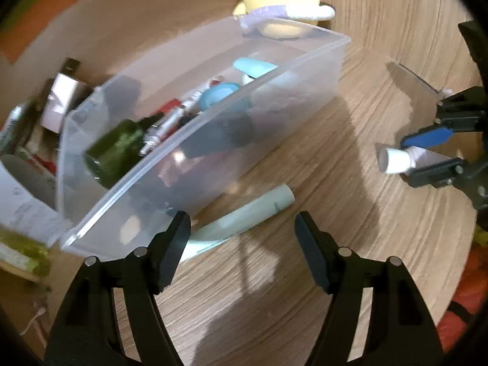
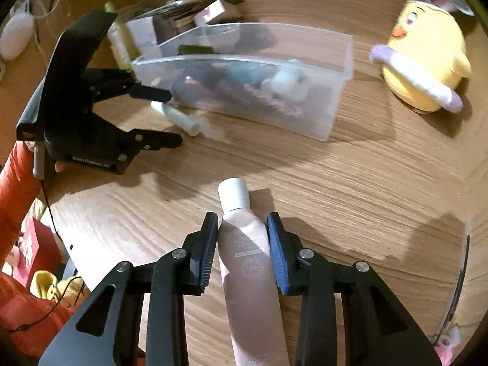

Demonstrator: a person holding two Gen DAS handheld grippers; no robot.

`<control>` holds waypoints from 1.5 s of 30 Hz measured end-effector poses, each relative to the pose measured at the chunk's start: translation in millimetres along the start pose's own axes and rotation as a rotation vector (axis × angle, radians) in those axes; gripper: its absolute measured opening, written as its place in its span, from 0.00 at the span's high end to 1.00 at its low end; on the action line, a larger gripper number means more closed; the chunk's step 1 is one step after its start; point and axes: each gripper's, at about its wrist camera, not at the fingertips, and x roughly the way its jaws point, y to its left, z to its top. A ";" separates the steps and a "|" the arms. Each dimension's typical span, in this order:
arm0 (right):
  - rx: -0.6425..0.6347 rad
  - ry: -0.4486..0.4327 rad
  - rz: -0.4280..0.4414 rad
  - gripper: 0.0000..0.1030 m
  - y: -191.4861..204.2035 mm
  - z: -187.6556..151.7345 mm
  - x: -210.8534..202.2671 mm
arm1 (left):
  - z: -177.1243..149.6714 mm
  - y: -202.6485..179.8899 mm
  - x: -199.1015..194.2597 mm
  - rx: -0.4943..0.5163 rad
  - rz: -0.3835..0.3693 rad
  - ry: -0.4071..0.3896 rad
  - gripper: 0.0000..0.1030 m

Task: Organize objects
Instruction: 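Grasp the pink lotion bottle with right tool while left tool grasps mint-green stick, then lower stick and lotion bottle into the box and open both tools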

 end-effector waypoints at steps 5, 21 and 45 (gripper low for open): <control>0.014 -0.018 0.002 0.71 -1.8 3.2 -4.1 | 5.6 16.6 4.3 -0.088 -0.098 0.043 0.54; 0.051 -0.082 0.027 0.71 2.3 10.9 2.2 | -43.8 -9.4 -34.0 -0.255 0.060 -0.018 0.86; 0.120 -0.401 -0.044 0.72 -0.6 113.1 -53.9 | 3.8 20.8 -118.9 -0.458 0.108 -0.410 0.86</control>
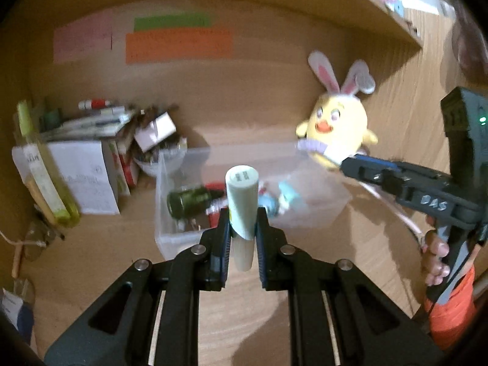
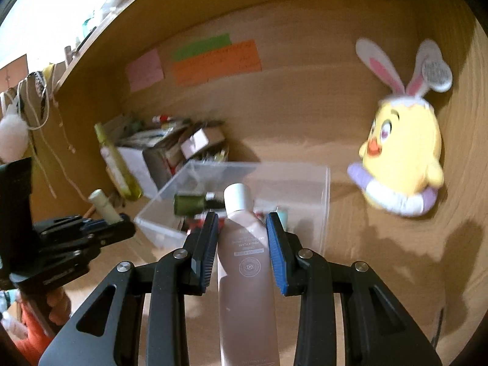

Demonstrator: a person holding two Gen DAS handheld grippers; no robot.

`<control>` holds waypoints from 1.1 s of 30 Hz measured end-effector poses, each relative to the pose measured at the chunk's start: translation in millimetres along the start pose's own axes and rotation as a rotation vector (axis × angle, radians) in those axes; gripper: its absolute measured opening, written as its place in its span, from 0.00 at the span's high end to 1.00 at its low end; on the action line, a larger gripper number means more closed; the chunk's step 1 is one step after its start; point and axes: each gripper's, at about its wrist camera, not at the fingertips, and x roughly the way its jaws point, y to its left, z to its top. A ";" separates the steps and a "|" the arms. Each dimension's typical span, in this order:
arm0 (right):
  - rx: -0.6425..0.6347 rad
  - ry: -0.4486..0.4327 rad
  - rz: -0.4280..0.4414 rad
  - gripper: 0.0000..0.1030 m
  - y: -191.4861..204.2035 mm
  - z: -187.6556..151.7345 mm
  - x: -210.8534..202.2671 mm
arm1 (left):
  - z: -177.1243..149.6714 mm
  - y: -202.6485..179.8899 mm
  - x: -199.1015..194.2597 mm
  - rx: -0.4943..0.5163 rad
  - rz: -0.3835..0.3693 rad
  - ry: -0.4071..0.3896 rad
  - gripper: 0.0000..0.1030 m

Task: Organize objects
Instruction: 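Lower stick and lotion bottle into the box and open both tools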

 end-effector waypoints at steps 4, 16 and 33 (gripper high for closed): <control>-0.025 -0.007 -0.025 0.72 3.7 21.5 16.2 | 19.2 6.1 3.8 -0.019 -0.010 -0.022 0.86; -0.124 0.117 -0.118 0.72 7.4 28.3 95.4 | 30.8 36.0 69.5 -0.042 0.080 0.118 0.86; -0.161 0.238 -0.101 0.65 6.2 6.8 123.6 | 30.4 23.7 100.2 -0.033 0.016 0.185 0.66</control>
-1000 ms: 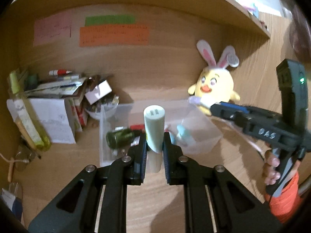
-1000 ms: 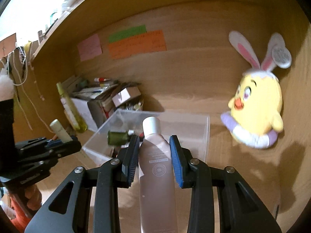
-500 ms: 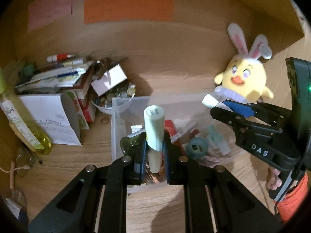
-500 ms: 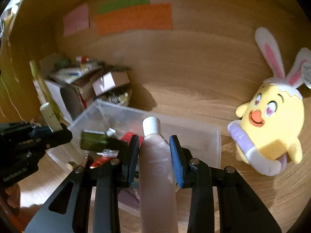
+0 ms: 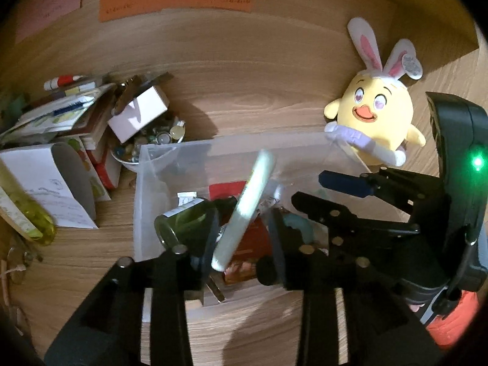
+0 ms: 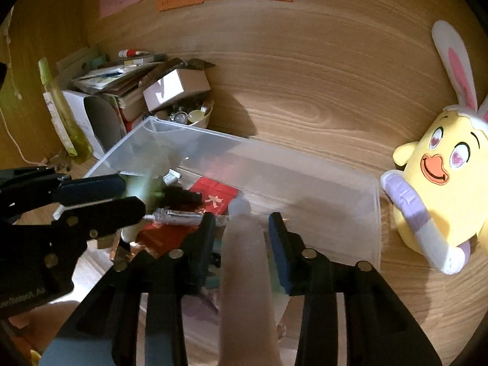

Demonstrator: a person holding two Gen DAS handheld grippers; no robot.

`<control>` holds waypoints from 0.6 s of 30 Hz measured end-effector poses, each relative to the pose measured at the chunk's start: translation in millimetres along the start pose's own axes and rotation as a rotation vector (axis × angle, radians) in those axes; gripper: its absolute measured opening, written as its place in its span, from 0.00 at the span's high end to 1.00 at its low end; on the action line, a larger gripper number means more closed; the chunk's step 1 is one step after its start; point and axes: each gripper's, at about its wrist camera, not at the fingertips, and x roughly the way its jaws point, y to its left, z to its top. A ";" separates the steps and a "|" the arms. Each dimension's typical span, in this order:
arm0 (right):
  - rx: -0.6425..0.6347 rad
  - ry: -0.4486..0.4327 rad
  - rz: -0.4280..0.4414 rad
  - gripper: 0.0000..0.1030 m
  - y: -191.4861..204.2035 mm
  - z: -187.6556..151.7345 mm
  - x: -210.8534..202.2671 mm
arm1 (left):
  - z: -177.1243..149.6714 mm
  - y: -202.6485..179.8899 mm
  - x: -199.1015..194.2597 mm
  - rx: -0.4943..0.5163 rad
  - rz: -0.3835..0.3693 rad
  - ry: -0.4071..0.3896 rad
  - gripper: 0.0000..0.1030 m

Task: Organize objects
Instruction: 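Lower stick and lotion bottle into the box and open both tools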

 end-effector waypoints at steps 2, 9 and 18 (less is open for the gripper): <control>-0.005 -0.010 -0.006 0.65 1.3 -0.1 -5.0 | -0.6 0.0 -5.9 -0.003 -0.010 -0.009 0.66; -0.006 -0.067 0.026 0.63 5.5 -12.6 -41.4 | -10.4 -2.3 -30.4 0.000 -0.012 -0.064 0.66; 0.019 -0.164 0.012 0.44 7.4 -47.5 -89.0 | -36.8 -13.8 -68.1 0.013 0.011 -0.182 0.38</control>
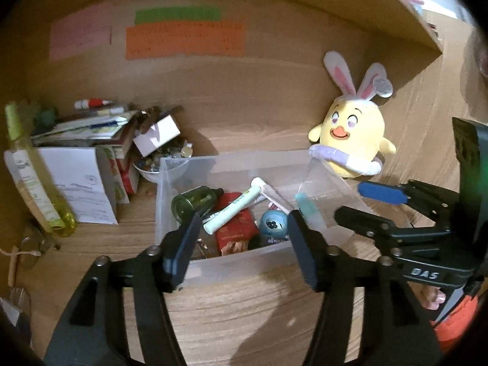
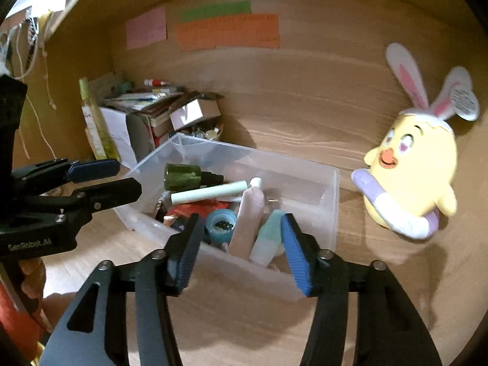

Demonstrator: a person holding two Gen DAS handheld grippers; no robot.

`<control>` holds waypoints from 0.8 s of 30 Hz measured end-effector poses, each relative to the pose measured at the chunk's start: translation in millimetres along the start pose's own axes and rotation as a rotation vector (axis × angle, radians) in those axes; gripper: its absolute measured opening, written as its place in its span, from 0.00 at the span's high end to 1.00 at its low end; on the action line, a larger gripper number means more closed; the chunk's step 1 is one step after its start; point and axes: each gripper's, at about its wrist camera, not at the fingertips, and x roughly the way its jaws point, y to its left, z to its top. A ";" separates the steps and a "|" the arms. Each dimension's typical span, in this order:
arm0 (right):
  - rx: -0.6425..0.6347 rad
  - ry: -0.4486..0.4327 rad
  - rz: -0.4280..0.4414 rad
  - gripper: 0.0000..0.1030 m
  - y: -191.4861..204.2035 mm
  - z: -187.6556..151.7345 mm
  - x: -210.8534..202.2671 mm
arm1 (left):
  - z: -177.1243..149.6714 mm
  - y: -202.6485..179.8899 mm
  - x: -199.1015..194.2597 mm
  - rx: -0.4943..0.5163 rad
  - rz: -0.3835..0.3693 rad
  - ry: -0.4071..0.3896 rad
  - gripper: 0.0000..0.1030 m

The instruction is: Organize objects

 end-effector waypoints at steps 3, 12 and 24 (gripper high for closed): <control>0.007 -0.041 0.000 0.31 0.6 -7.5 -17.4 | -8.6 -2.5 -11.3 -0.012 0.007 -0.036 0.26; -0.018 -0.110 -0.028 0.18 15.2 -29.2 -44.7 | -36.0 -10.1 -23.2 -0.016 0.054 -0.077 0.09; 0.037 -0.090 -0.006 0.17 14.7 -45.5 -39.8 | -52.7 -13.6 -26.7 -0.034 0.037 -0.072 0.07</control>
